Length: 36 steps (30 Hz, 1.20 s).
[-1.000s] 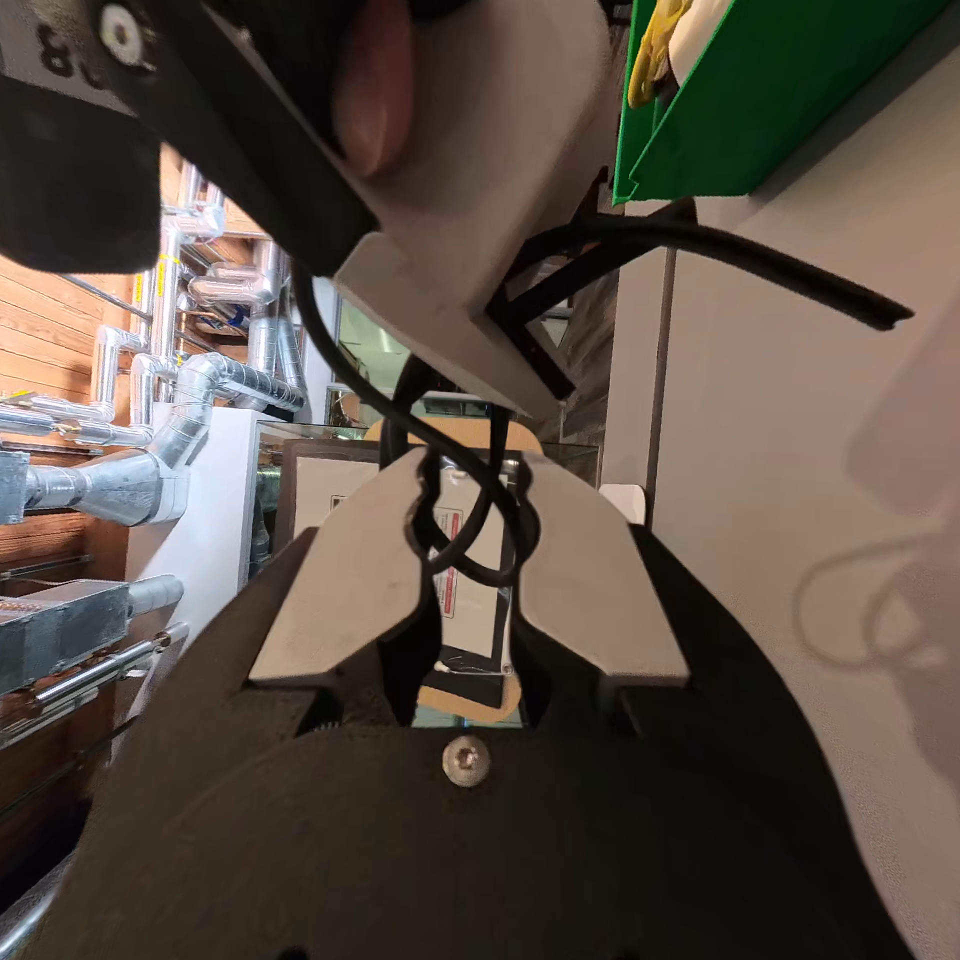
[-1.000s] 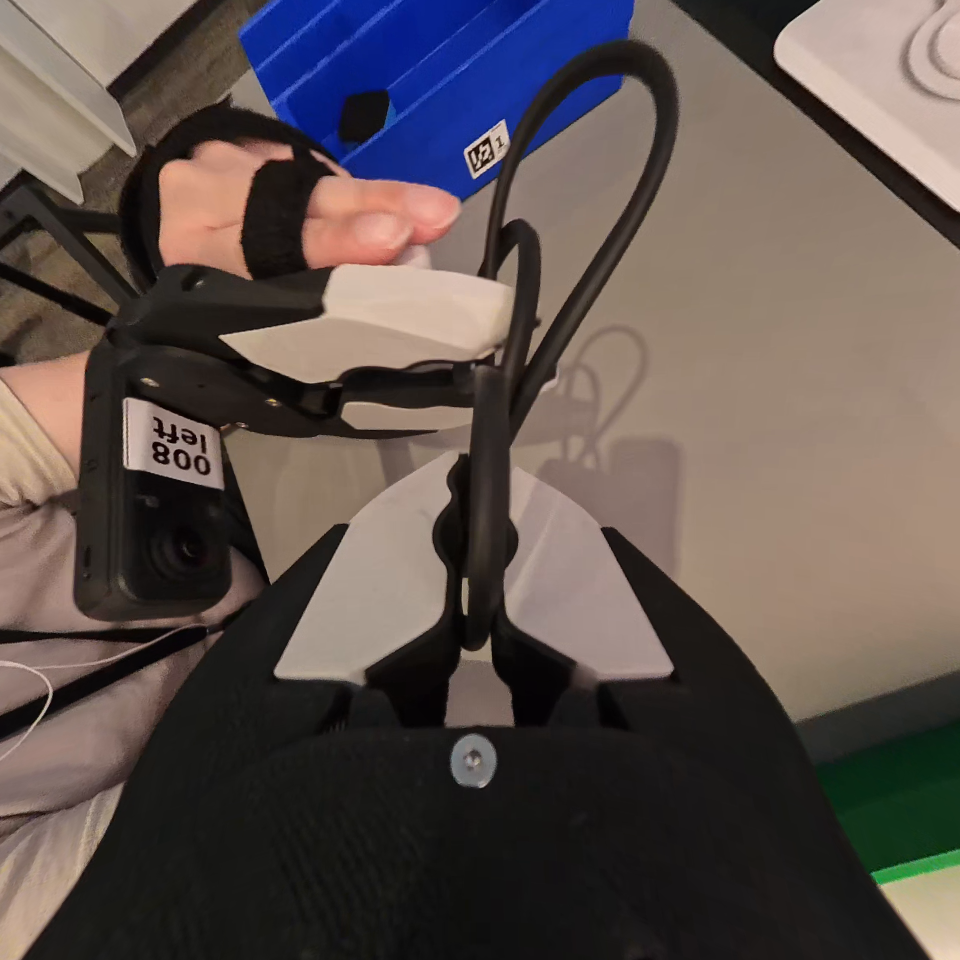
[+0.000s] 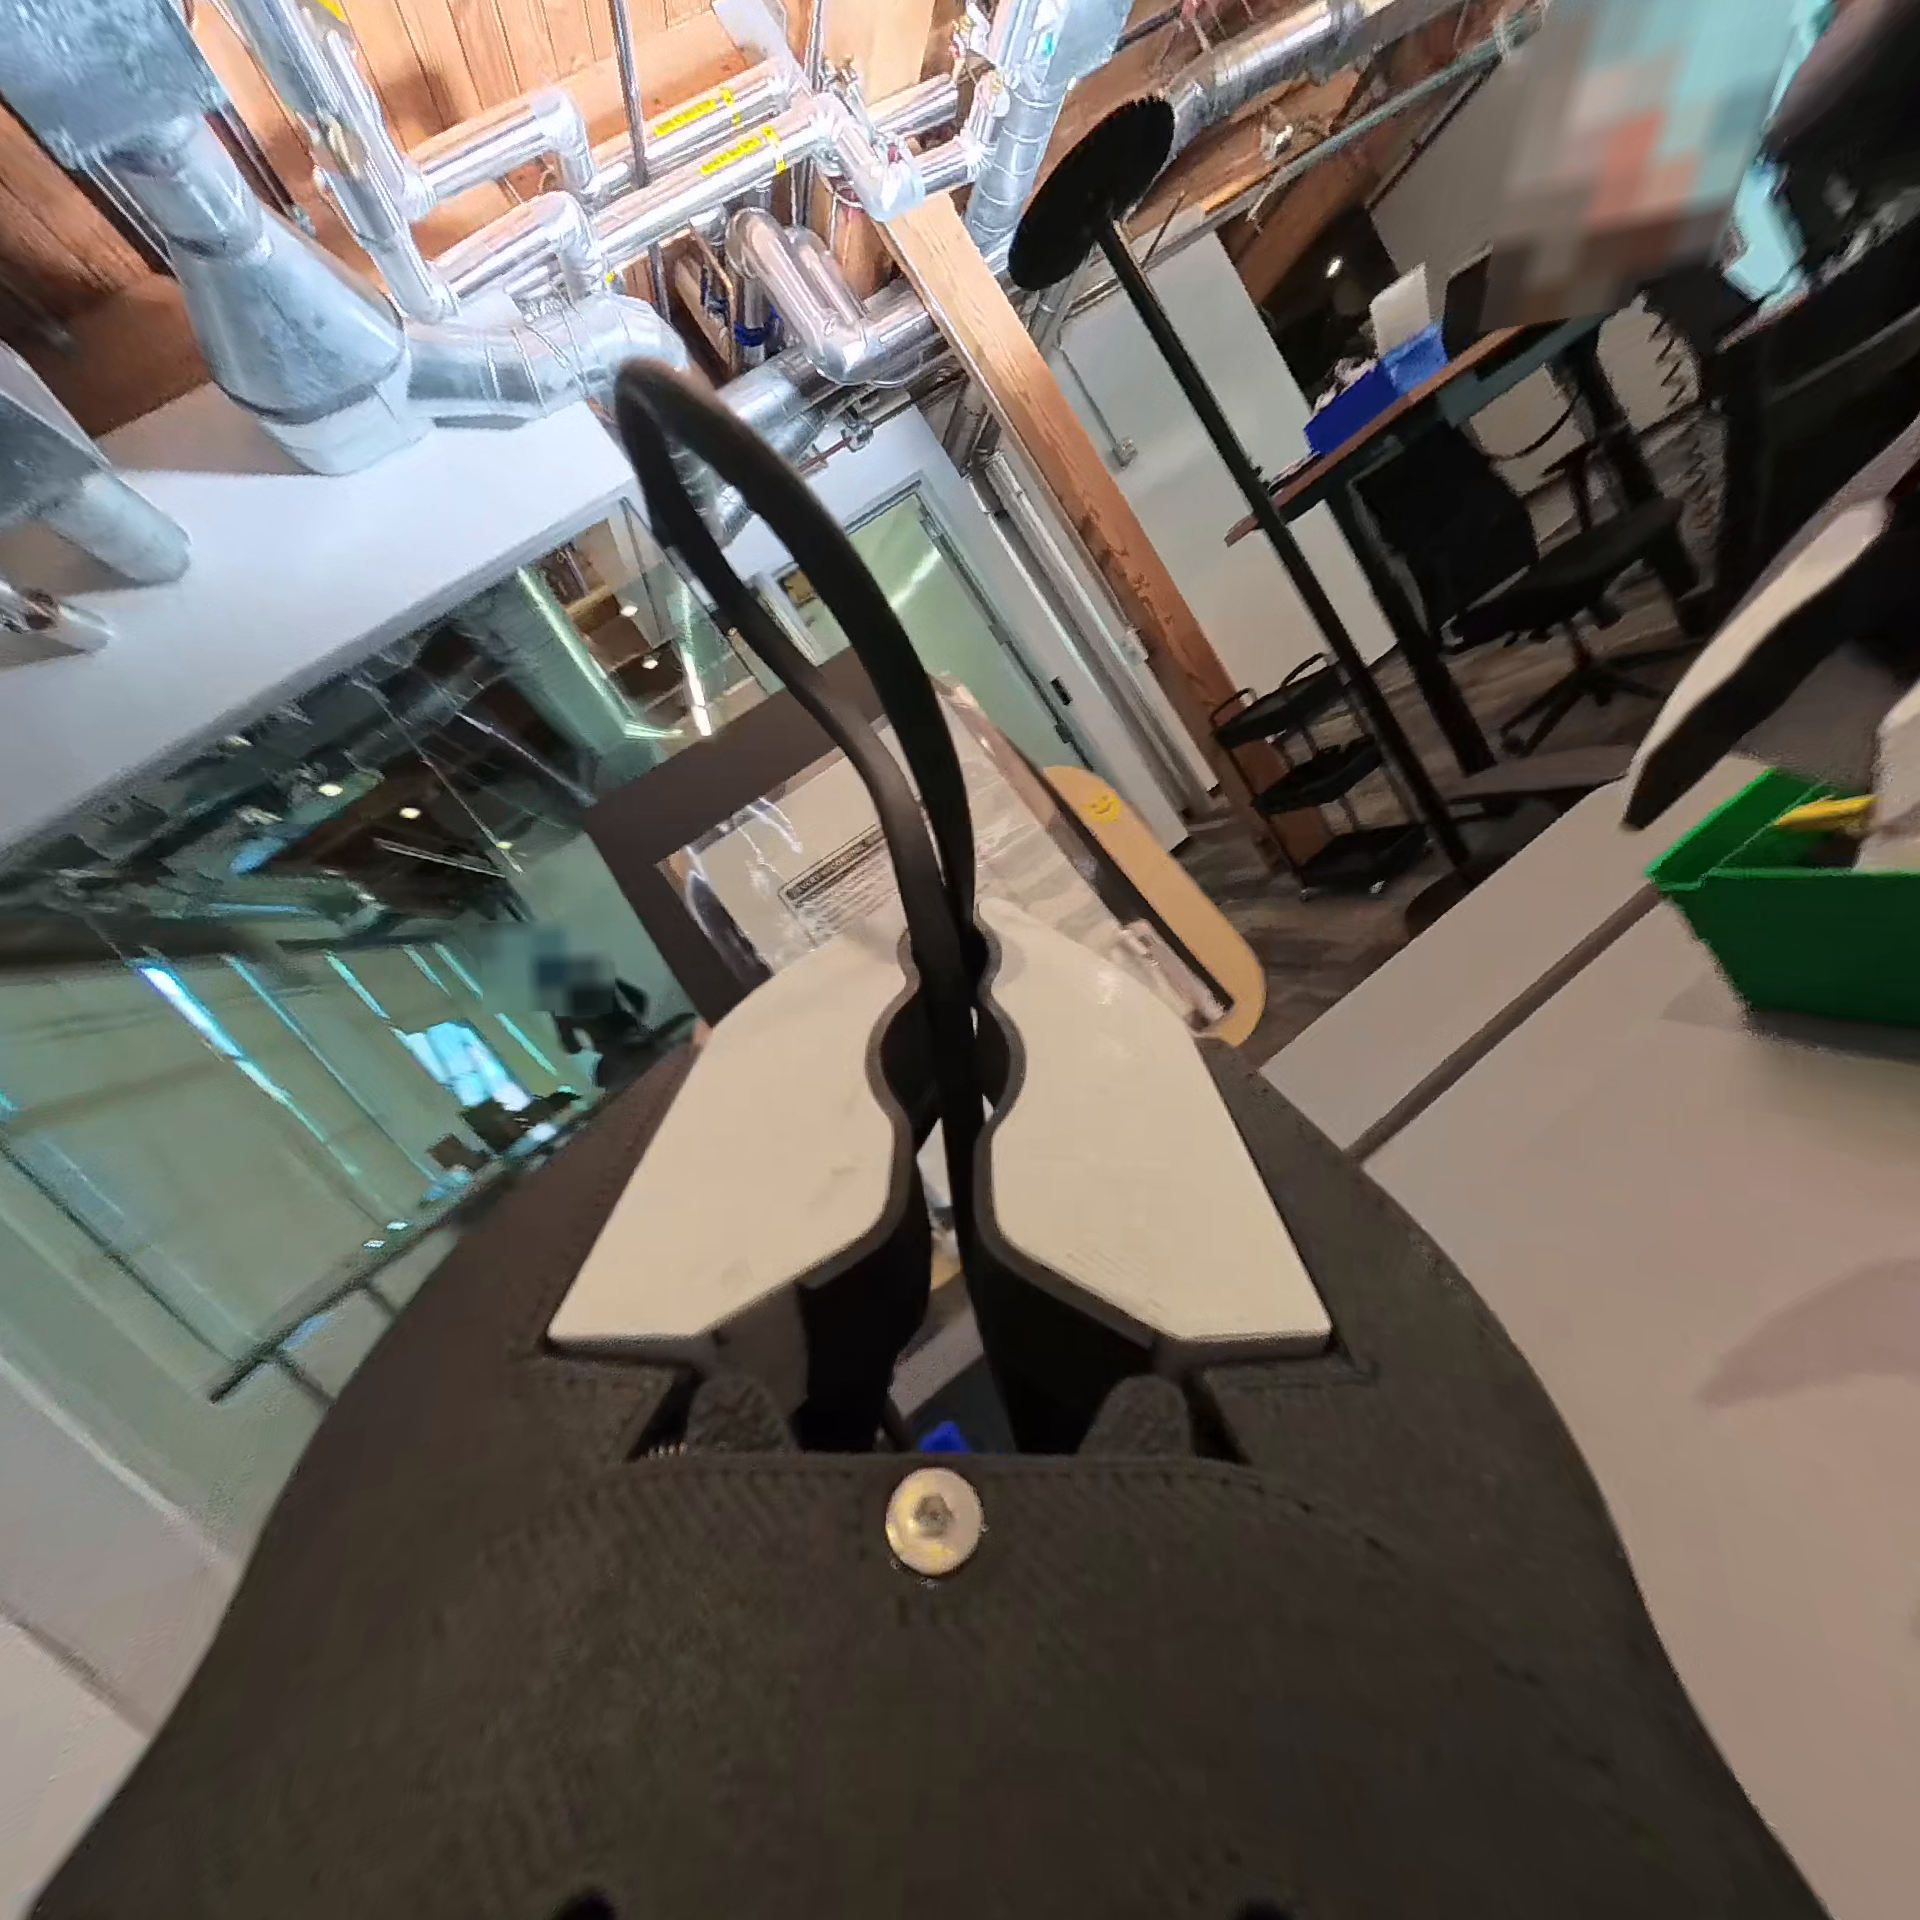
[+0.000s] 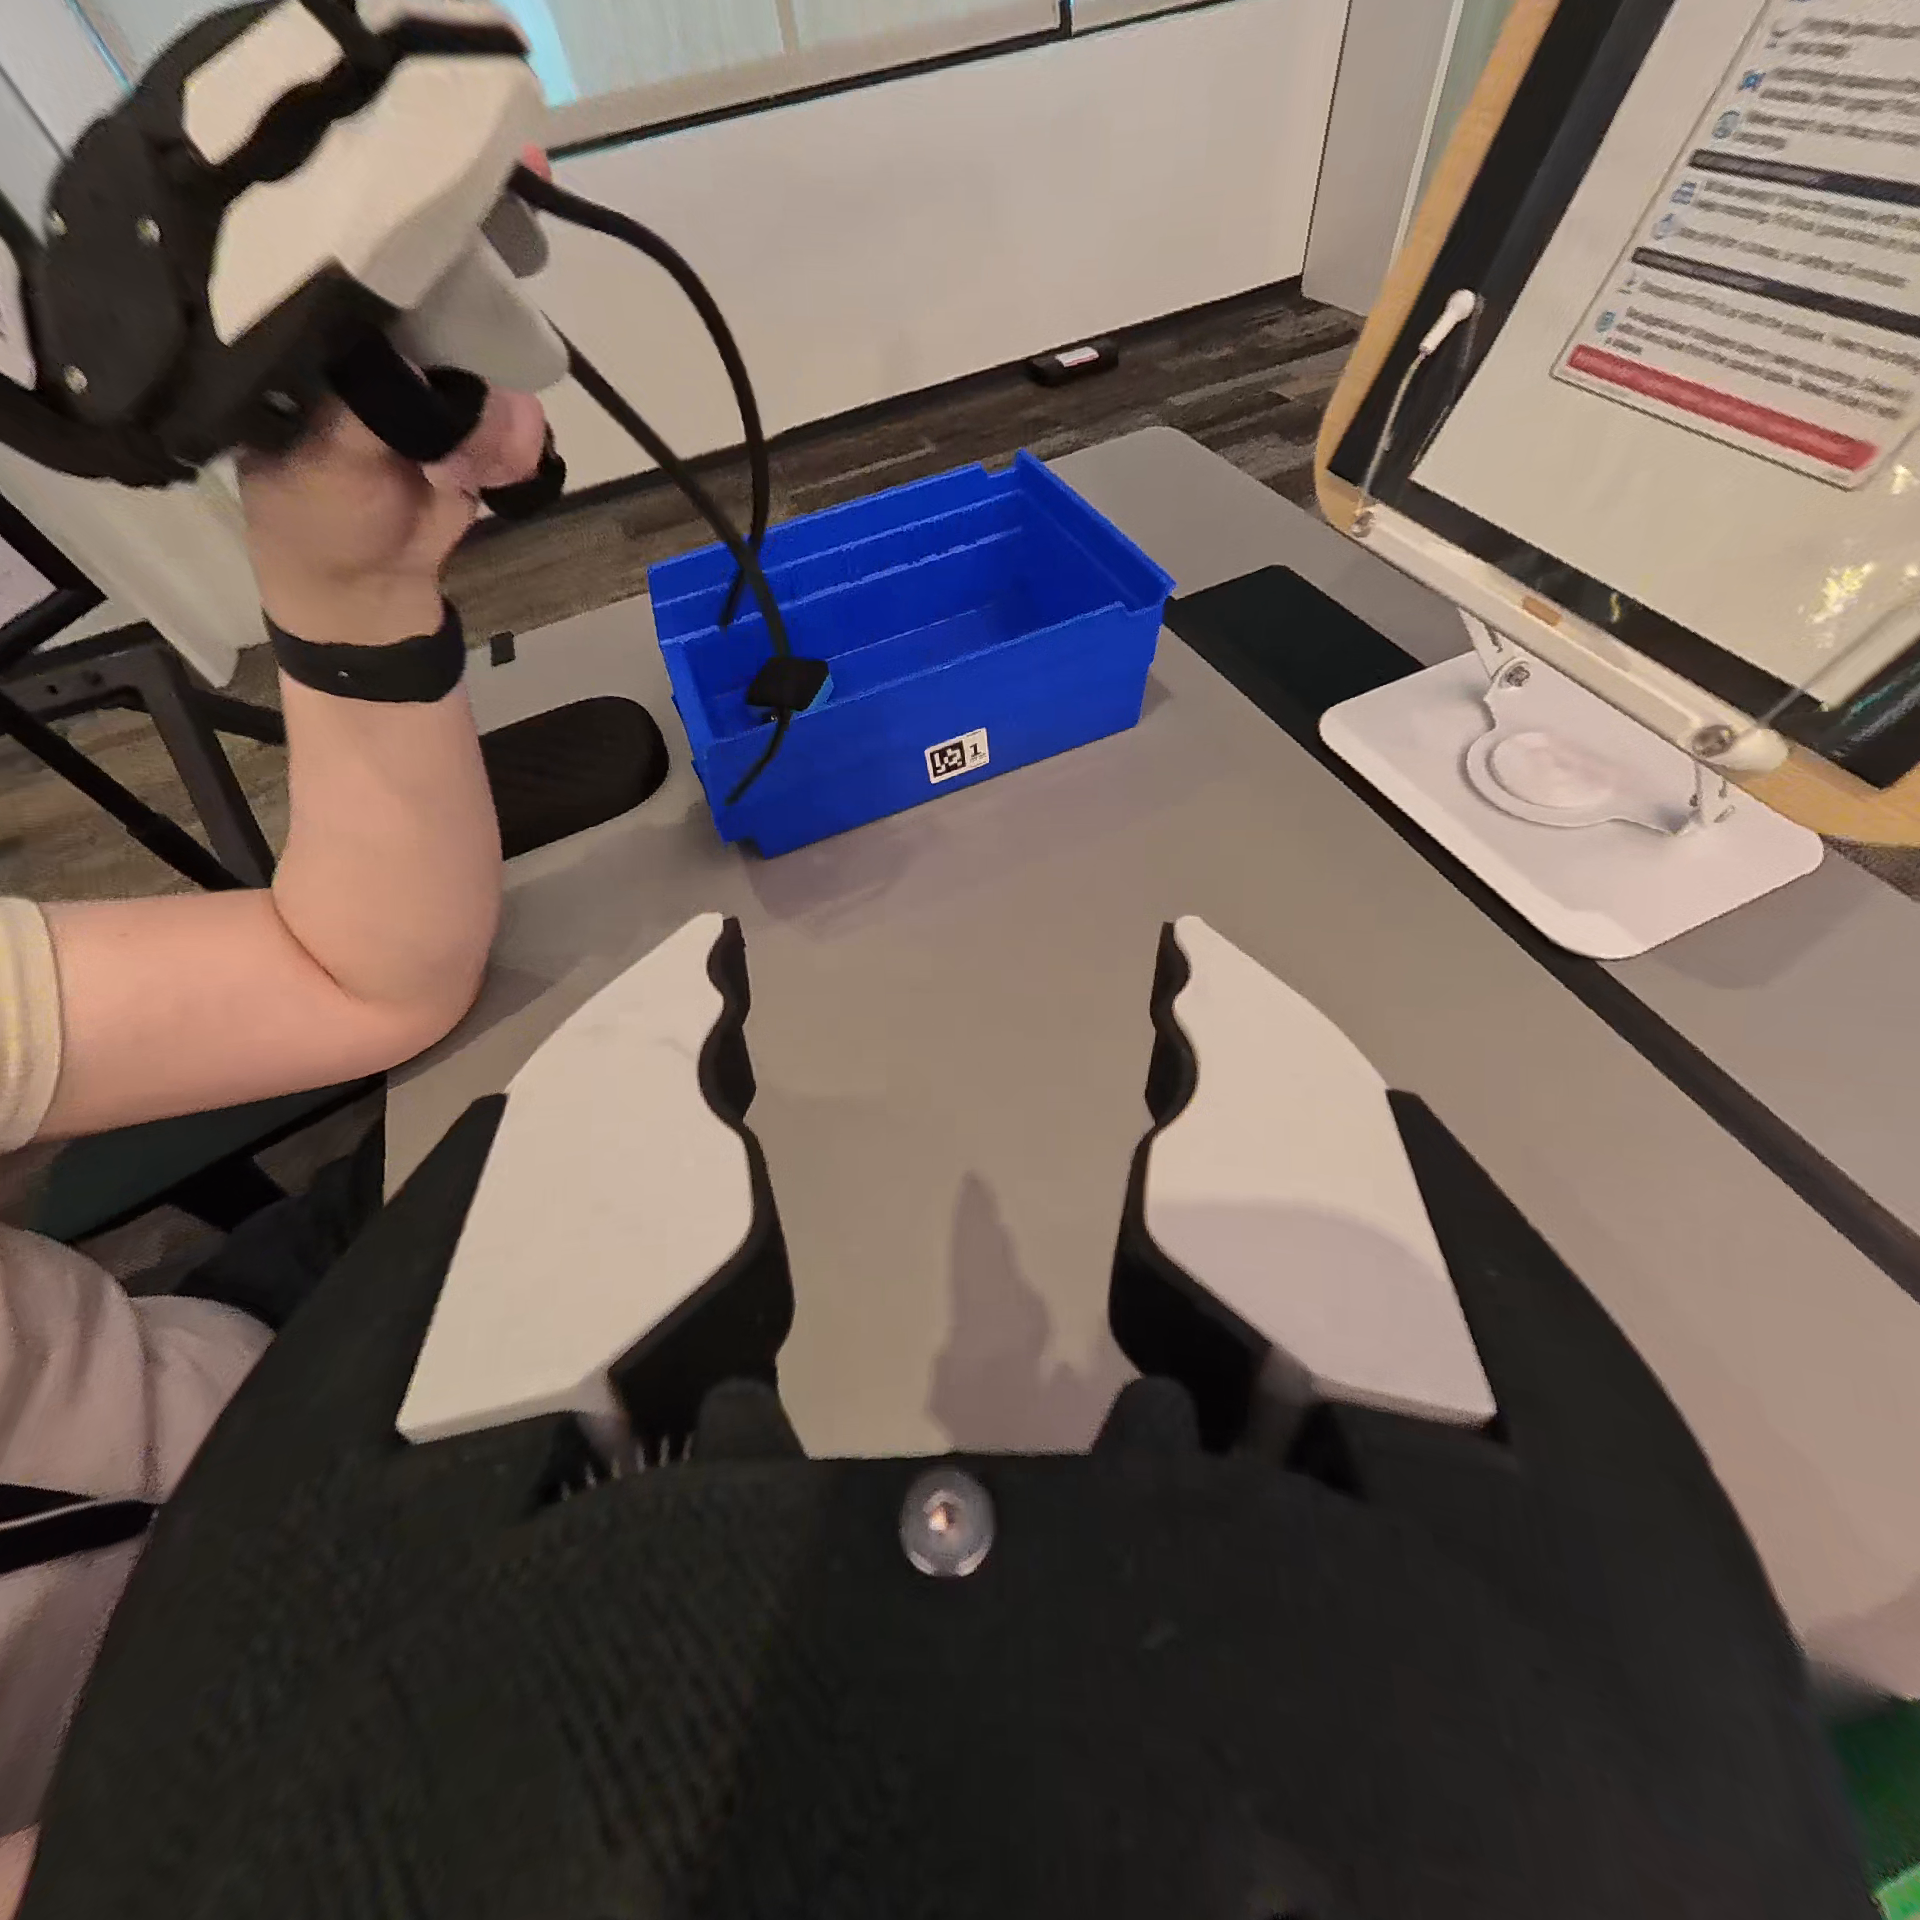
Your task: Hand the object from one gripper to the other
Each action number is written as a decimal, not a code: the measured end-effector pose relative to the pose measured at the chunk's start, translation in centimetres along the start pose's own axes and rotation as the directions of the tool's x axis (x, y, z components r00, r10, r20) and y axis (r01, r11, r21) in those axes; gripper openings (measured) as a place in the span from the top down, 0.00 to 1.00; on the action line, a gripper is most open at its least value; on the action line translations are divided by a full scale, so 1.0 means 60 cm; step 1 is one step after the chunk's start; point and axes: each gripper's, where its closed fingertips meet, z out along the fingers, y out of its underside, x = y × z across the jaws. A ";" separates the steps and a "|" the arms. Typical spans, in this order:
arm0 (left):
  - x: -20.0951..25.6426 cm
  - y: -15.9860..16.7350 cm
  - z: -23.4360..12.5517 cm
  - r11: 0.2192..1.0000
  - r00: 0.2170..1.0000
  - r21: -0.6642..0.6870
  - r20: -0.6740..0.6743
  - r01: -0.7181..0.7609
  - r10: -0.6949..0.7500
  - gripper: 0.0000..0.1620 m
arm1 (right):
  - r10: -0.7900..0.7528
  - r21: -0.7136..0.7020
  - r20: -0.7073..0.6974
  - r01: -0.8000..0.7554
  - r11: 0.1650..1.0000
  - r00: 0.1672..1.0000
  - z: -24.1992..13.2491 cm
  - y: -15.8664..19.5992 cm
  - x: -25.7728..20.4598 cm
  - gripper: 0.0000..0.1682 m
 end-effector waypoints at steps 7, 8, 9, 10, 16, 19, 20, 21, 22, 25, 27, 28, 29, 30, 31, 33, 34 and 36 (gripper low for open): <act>0.037 -0.052 -0.046 0.992 0.981 0.046 -0.164 0.117 -0.108 0.99 | -0.295 -0.003 0.219 0.303 0.953 0.930 0.083 -0.007 -0.091 0.55; 0.051 -0.064 -0.053 0.989 0.969 0.063 -0.215 0.135 -0.119 0.99 | -0.361 0.052 0.267 0.360 0.931 0.894 0.098 -0.015 -0.112 0.55; 0.066 -0.075 -0.061 0.985 0.954 0.077 -0.268 0.156 -0.130 0.99 | -0.412 0.120 0.311 0.394 0.911 0.857 0.111 -0.024 -0.133 0.55; 0.080 -0.084 -0.069 0.981 0.938 0.085 -0.319 0.173 -0.137 0.99 | -0.438 0.183 0.353 0.398 0.899 0.827 0.122 -0.033 -0.152 0.55; 0.092 -0.082 -0.068 0.989 0.939 0.054 -0.322 0.141 -0.116 0.99 | -0.392 0.317 0.515 0.255 0.913 0.763 0.134 -0.079 -0.233 0.53; 0.099 -0.068 -0.065 0.994 0.936 0.036 -0.343 0.101 -0.082 0.99 | -0.487 0.361 0.344 0.366 0.858 0.803 0.125 -0.098 -0.223 0.53; 0.100 -0.064 -0.064 0.995 0.932 0.025 -0.351 0.101 -0.086 0.99 | -0.507 0.392 0.280 0.384 0.836 0.815 0.112 -0.112 -0.219 0.54; 0.103 -0.062 -0.064 0.994 0.927 0.019 -0.364 0.103 -0.089 0.99 | -0.510 0.424 0.200 0.395 0.815 0.837 0.099 -0.129 -0.210 0.55; 0.108 -0.061 -0.064 0.995 0.920 0.018 -0.381 0.103 -0.088 0.99 | -0.502 0.454 0.110 0.406 0.793 0.858 0.084 -0.148 -0.200 0.56; 0.126 -0.047 -0.064 0.998 0.902 -0.007 -0.427 0.061 -0.058 0.99 | -0.440 0.523 -0.199 0.474 0.708 0.876 0.029 -0.199 -0.168 0.59; 0.145 -0.038 -0.064 1.000 0.883 -0.017 -0.468 0.019 -0.025 0.99 | -0.431 0.528 -0.362 0.563 0.636 0.827 -0.003 -0.214 -0.163 0.61; 0.154 -0.035 -0.063 1.000 0.874 -0.020 -0.485 0.006 -0.015 0.99 | -0.444 0.518 -0.414 0.607 0.603 0.795 -0.014 -0.216 -0.167 0.61; 0.165 -0.033 -0.061 1.000 0.864 -0.022 -0.504 -0.002 -0.010 0.99 | -0.458 0.498 -0.454 0.644 0.580 0.764 -0.021 -0.216 -0.170 0.64; 0.174 -0.033 -0.059 1.000 0.857 -0.019 -0.515 -0.008 -0.003 0.99 | -0.473 0.468 -0.480 0.672 0.574 0.739 -0.024 -0.213 -0.171 0.68; 0.183 -0.034 -0.057 1.000 0.849 -0.013 -0.528 -0.010 0.001 0.99 | -0.483 0.431 -0.494 0.686 0.587 0.723 -0.024 -0.208 -0.168 0.68; 0.206 -0.033 -0.061 1.000 0.817 -0.006 -0.576 -0.025 0.017 0.99 | -0.491 0.360 -0.499 0.686 0.632 0.714 -0.018 -0.197 -0.156 0.68; 0.213 -0.033 -0.062 0.999 0.809 0.007 -0.587 -0.040 0.036 0.99 | -0.500 0.335 -0.494 0.687 0.645 0.711 -0.017 -0.191 -0.151 0.71; 0.226 -0.033 -0.065 0.998 0.793 0.018 -0.606 -0.057 0.056 0.99 | -0.540 0.303 -0.449 0.690 0.658 0.712 -0.013 -0.176 -0.152 0.91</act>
